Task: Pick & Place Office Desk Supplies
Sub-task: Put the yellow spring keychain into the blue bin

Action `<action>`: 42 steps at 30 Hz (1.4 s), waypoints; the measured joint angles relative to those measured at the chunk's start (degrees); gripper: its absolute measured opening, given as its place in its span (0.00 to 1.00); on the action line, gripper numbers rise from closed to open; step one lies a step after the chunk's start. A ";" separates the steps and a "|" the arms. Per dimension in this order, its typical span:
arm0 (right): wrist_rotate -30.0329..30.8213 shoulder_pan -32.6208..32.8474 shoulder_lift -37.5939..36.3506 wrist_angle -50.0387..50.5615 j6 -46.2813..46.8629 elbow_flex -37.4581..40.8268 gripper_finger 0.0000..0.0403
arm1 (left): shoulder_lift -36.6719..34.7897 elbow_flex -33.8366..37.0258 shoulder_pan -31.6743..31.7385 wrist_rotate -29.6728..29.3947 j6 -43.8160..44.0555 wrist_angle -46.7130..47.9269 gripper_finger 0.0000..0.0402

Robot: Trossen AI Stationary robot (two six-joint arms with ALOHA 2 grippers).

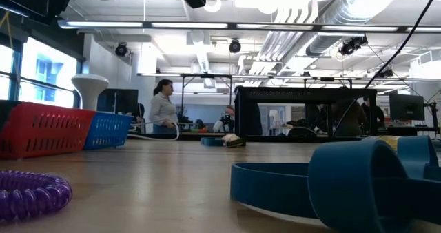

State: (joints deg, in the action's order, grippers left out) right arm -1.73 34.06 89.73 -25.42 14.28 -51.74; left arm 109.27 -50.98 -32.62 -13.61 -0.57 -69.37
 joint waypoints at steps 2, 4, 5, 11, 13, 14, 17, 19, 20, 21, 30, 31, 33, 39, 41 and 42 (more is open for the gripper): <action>-1.18 -0.75 2.20 -3.00 -0.58 0.02 0.01 | 0.00 0.00 -0.03 0.03 0.22 -0.53 0.53; -3.38 -1.18 4.09 -6.31 -0.63 0.09 0.01 | 0.00 0.00 -0.07 0.05 -0.06 -0.51 0.53; -4.21 -1.47 4.66 -7.34 -0.64 0.07 0.01 | 0.00 0.00 -0.07 0.07 -0.02 -0.51 0.53; 3.38 -1.48 5.05 -7.39 -2.31 0.06 0.01 | -0.02 0.00 0.01 1.50 0.06 0.51 0.53; 4.82 -1.46 5.05 -7.18 -2.29 0.06 0.01 | -0.02 0.00 0.27 3.27 0.21 0.63 0.53; 5.51 -1.46 5.05 -7.24 -2.15 0.06 0.01 | -0.02 0.00 0.33 4.30 0.41 0.87 0.53; 7.24 -1.41 5.05 -6.35 -1.79 0.06 0.01 | -0.02 0.00 0.55 5.92 2.42 0.95 0.53; 7.47 -1.44 5.05 -5.93 -1.11 0.06 0.01 | -0.02 0.00 0.55 6.66 3.38 0.92 0.53; 7.47 -1.44 5.05 -5.76 -0.89 0.06 0.01 | -0.02 0.02 0.57 7.24 3.47 0.96 0.53; 7.45 -1.36 5.05 -5.53 -0.68 0.06 0.01 | -0.02 0.02 0.57 7.44 3.53 1.00 0.53; 9.18 1.01 5.03 -4.72 -1.30 0.06 0.01 | -0.04 0.02 -0.24 7.30 3.64 2.35 0.52; 9.30 1.19 5.03 -4.74 -1.67 0.06 0.01 | -0.04 0.02 -0.24 7.29 3.62 2.67 0.52; 9.28 1.25 5.03 -4.71 -1.92 0.06 0.01 | -0.04 0.02 -0.24 7.28 3.62 2.97 0.52; 9.35 1.22 5.03 -4.74 -0.97 0.06 0.01 | -0.04 0.04 0.01 7.23 3.62 4.01 0.48; 9.35 1.21 5.03 -4.74 -0.79 0.06 0.01 | -0.04 0.04 0.22 7.23 3.62 4.25 0.46; 9.41 1.21 5.03 -4.74 -0.54 0.06 0.01 | -0.04 0.04 0.26 7.16 3.62 4.52 0.45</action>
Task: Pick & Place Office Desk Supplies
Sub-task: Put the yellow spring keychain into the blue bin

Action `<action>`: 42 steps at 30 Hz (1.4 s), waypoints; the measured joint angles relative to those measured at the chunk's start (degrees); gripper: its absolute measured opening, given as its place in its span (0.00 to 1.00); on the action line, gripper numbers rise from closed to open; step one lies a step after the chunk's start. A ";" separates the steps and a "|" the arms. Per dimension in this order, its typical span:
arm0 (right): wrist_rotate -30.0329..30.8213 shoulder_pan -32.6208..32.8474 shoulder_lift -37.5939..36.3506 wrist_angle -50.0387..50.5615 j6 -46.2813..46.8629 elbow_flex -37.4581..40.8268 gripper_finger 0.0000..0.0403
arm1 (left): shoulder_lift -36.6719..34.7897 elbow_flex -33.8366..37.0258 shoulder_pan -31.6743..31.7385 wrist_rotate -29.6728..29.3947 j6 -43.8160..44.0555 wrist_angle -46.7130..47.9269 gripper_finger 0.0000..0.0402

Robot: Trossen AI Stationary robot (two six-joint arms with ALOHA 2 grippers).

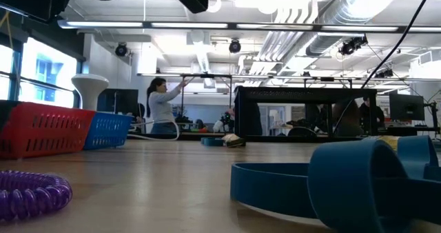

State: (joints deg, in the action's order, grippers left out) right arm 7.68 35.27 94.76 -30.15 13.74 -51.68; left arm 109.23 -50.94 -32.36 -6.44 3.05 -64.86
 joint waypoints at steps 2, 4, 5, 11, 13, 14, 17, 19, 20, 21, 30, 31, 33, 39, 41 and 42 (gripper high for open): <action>0.36 0.00 0.19 -0.13 0.31 0.00 0.01 | 0.00 0.01 0.02 -0.20 0.00 0.25 0.42; 0.35 0.08 0.35 0.07 0.40 0.00 0.01 | 0.00 0.02 0.00 -1.03 0.00 0.26 0.38; 0.35 0.09 0.37 0.05 0.40 0.00 0.01 | 0.00 0.02 0.00 -1.37 0.00 0.26 0.35; 0.37 0.09 0.37 -0.07 2.11 0.00 0.01 | -0.04 0.02 0.00 -1.40 1.24 1.48 0.17; 0.36 0.09 0.37 0.05 2.74 0.00 0.01 | -0.04 0.02 0.00 -1.39 0.56 1.60 0.10; 0.35 0.09 0.37 0.26 3.07 0.00 0.01 | -0.04 0.02 0.00 -1.39 0.25 1.46 0.07; 0.79 0.59 0.39 1.36 5.08 0.00 0.02 | -0.04 0.02 0.00 -1.39 0.25 1.53 0.03; 2.32 1.34 0.39 1.35 7.13 0.00 0.05 | -0.04 0.02 0.00 -1.37 0.26 1.61 0.03; 3.03 1.67 0.39 1.37 7.43 0.00 0.07 | -0.07 0.02 0.00 -1.29 0.26 2.14 0.03; 3.96 1.97 0.39 1.66 7.48 0.00 0.10 | -0.07 0.02 0.00 -1.11 0.25 3.11 0.03; 12.37 4.53 0.39 2.19 5.82 0.02 0.53 | -7.22 0.07 -0.02 -6.28 4.19 21.82 0.03; 12.25 4.75 0.39 2.21 5.01 0.02 0.57 | -9.57 0.06 -0.02 -7.99 5.26 26.63 0.03; 11.54 5.24 0.39 2.26 4.20 0.02 0.64 | -14.75 0.04 -0.06 -11.73 7.94 36.74 0.03; 11.61 6.34 0.39 2.75 4.82 0.02 0.76 | -31.19 0.00 -0.66 -20.92 22.02 68.08 0.03; 11.63 6.41 0.39 2.73 6.15 0.02 0.77 | -35.85 0.00 -0.69 -24.12 28.57 77.76 0.03; 11.63 6.38 0.39 2.73 6.87 0.02 0.77 | -37.96 0.00 -0.77 -26.14 31.95 82.61 0.04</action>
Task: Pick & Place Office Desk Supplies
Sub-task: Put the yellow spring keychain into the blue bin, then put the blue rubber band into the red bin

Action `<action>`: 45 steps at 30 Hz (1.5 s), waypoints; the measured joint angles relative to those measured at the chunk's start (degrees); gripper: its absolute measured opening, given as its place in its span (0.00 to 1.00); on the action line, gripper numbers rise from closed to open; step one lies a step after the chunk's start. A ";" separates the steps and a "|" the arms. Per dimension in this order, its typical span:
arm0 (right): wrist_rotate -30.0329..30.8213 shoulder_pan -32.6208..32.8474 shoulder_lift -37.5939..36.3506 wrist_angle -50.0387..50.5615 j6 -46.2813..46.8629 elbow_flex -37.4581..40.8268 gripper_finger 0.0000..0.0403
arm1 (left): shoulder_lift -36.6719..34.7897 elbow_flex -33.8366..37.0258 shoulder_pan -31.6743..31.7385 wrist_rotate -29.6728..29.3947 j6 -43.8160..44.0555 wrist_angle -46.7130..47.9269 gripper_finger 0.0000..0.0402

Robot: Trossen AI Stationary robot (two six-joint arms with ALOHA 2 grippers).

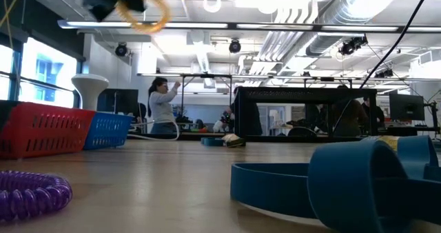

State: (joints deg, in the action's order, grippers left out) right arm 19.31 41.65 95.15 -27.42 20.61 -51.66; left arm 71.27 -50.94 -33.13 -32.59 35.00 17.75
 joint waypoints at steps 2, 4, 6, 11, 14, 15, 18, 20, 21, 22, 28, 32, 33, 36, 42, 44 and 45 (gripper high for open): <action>0.02 0.00 0.00 0.17 1.36 0.00 0.77 | -3.37 0.00 -0.04 -4.49 6.95 9.31 0.04; 0.04 0.00 0.02 0.29 2.28 0.00 0.77 | -5.85 0.00 0.02 -8.90 14.12 18.93 0.04; 0.04 0.00 0.02 0.56 3.34 0.00 0.77 | -7.45 0.00 0.99 -11.50 21.66 28.42 0.04; 0.07 0.00 0.02 1.54 5.09 0.00 0.77 | -7.97 0.19 7.28 -6.07 36.20 45.67 0.04; 0.07 0.00 0.02 1.70 5.11 0.00 0.77 | -7.64 1.06 11.25 -0.46 36.68 47.26 0.04; 0.09 0.00 0.02 1.71 5.12 0.00 0.77 | -7.64 1.41 12.35 1.13 34.69 46.98 0.04; 0.09 0.00 0.02 1.90 5.13 0.00 0.77 | -7.63 2.38 14.82 4.65 27.58 46.03 0.05; 0.09 0.00 0.02 1.96 5.30 0.00 0.77 | -7.64 2.47 15.73 5.53 24.73 46.12 0.05; 0.09 0.00 0.02 2.00 5.31 0.00 0.77 | -7.64 2.47 15.95 5.87 24.10 45.82 0.05; 0.09 0.00 0.02 2.04 5.32 0.00 0.77 | -7.64 2.47 16.03 6.37 23.66 45.66 0.06; 0.08 0.00 0.02 2.80 5.33 0.00 0.77 | -7.64 2.47 16.03 9.08 25.75 45.67 0.19; 0.09 0.00 0.02 3.72 6.98 0.00 0.77 | -7.64 2.47 16.05 8.16 26.36 45.84 0.27; 0.07 0.00 0.02 3.86 7.30 0.00 0.77 | -7.64 2.47 16.05 6.92 26.26 45.82 0.28; 0.07 0.00 0.04 4.02 7.66 0.00 0.77 | -7.64 2.25 16.13 1.49 22.63 45.45 0.30; 0.08 0.00 0.04 3.98 6.74 0.00 0.77 | -7.79 0.67 16.13 -8.60 8.78 31.63 0.30; 0.07 0.00 0.04 3.98 6.62 0.00 0.77 | -7.76 0.66 16.14 -9.39 0.58 22.32 0.31; 0.07 0.00 0.04 3.98 6.62 0.00 0.77 | -7.59 0.64 16.33 -9.54 -3.46 17.51 0.31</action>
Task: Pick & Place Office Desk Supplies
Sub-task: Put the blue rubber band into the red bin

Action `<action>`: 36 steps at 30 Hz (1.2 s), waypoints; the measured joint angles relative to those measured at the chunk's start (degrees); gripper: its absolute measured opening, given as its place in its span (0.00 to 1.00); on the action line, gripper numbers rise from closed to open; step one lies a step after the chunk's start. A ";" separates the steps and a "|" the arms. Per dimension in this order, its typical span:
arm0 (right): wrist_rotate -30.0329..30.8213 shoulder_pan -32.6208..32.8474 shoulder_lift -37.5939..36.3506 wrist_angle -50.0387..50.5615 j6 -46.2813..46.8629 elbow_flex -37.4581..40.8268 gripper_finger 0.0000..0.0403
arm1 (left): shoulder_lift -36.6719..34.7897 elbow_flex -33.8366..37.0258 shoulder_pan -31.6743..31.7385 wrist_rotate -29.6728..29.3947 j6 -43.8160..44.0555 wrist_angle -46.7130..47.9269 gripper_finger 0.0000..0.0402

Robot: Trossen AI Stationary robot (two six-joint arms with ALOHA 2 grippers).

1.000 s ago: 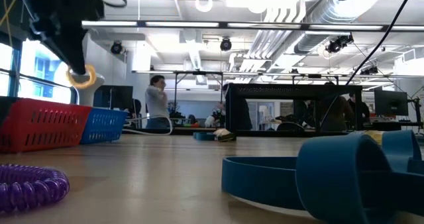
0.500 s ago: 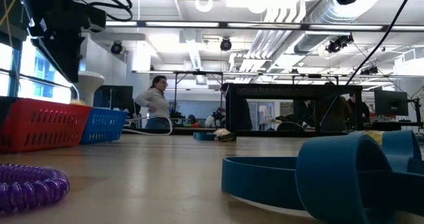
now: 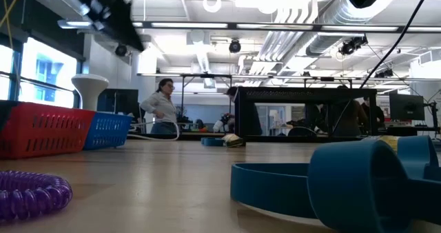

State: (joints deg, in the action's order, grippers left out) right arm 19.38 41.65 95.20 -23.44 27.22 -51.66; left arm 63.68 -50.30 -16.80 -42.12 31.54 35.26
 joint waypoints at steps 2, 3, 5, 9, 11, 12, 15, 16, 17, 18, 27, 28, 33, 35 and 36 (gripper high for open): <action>0.01 0.02 0.00 -0.03 0.02 0.00 0.77 | 1.04 -0.05 1.44 -0.02 -7.04 -9.99 0.31; 0.02 0.08 0.00 -0.04 0.14 0.00 0.77 | 1.86 -0.05 2.34 0.00 -9.40 -14.57 0.31; -0.02 0.21 0.00 -0.04 1.00 0.00 0.77 | 4.13 0.06 4.55 -0.02 -13.41 -22.28 0.31; 0.02 0.59 0.00 -0.06 1.46 0.00 0.77 | 10.47 0.16 10.28 7.97 -23.07 -29.93 0.31; 0.00 0.77 0.00 -0.09 1.39 0.00 0.77 | 14.35 0.17 13.69 16.62 -25.86 -32.76 0.31; 0.00 0.81 0.00 -0.06 1.22 0.00 0.77 | 16.62 0.17 15.34 20.88 -26.82 -34.02 0.31; -0.04 0.79 0.00 0.02 1.09 0.00 0.77 | 22.91 0.24 19.62 27.79 -28.44 -37.04 0.31; -0.04 0.75 0.00 0.06 1.07 0.00 0.77 | 24.70 0.28 20.80 28.15 -28.55 -37.97 0.31; -0.02 0.74 0.00 0.17 1.07 0.00 0.77 | 26.26 0.28 21.92 28.21 -28.57 -38.95 0.31; -0.02 0.74 0.00 0.38 1.07 0.00 0.77 | 27.62 0.28 23.02 28.35 -28.58 -39.78 0.31; 0.00 0.74 0.00 1.62 -0.37 0.02 0.77 | 36.50 0.25 28.71 28.88 -29.27 -46.47 0.31; 0.00 0.74 0.00 1.64 -0.28 0.02 0.77 | 36.92 0.25 28.84 28.87 -29.27 -46.42 0.31; 0.12 0.74 0.00 1.86 -0.20 0.02 0.77 | 38.44 0.23 28.59 28.91 -29.68 -47.23 0.31; 0.28 0.74 0.00 1.86 -0.17 0.02 0.77 | 38.42 0.22 28.57 28.91 -31.52 -47.76 0.31; 0.32 0.74 0.00 1.86 -0.15 0.02 0.77 | 38.40 0.21 28.57 28.91 -31.99 -47.82 0.31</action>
State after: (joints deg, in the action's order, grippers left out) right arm 19.69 42.39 95.20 -21.58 27.07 -51.64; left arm 102.08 -50.09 11.77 -13.21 -0.45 -12.56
